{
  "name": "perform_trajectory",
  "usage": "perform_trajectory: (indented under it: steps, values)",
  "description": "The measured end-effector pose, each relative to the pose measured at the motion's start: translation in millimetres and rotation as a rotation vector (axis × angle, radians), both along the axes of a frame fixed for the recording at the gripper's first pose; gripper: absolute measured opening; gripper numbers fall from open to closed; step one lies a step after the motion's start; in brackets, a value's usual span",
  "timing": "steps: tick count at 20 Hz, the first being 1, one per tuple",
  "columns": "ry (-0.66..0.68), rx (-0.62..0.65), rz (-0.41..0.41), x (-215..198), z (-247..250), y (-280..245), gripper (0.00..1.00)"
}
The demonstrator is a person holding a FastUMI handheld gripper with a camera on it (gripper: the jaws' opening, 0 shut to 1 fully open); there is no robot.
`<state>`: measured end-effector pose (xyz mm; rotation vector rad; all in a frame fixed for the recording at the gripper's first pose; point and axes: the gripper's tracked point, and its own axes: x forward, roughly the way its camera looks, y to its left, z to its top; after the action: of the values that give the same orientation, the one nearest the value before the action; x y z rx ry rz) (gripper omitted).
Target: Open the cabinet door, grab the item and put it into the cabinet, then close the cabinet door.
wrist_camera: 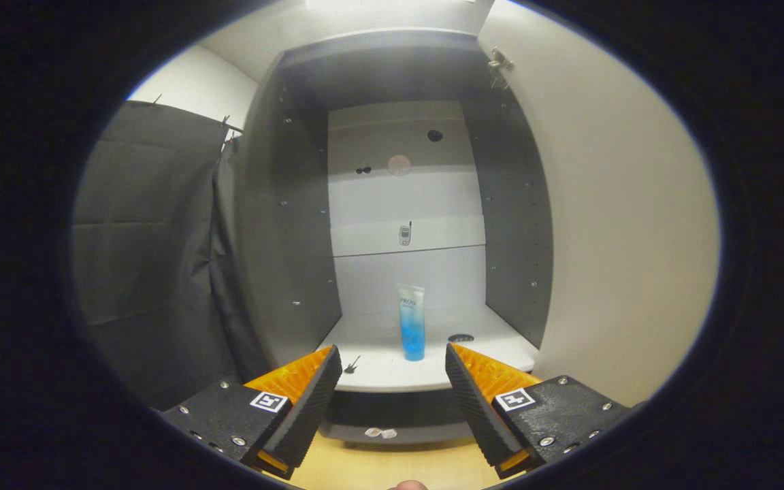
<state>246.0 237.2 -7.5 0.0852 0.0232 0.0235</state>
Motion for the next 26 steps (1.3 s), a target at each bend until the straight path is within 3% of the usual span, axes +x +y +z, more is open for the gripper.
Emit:
perform_trajectory:
  steps: [5,8,12,15,18,21,26]
  values:
    - [0.0,-0.006,0.076,-100,-6,12,0.95]
    - [0.008,-0.022,0.098,-154,-9,2,0.95]
    - [0.094,0.083,0.188,-215,-26,-8,0.95]
    - [0.093,0.04,0.209,-252,-16,-42,0.94]
    - [0.073,0.01,0.145,-284,-7,-97,0.94]
    - [0.068,0.027,0.028,-313,-6,-166,0.94]
    - [0.064,0.043,-0.114,-326,-13,-269,0.94]
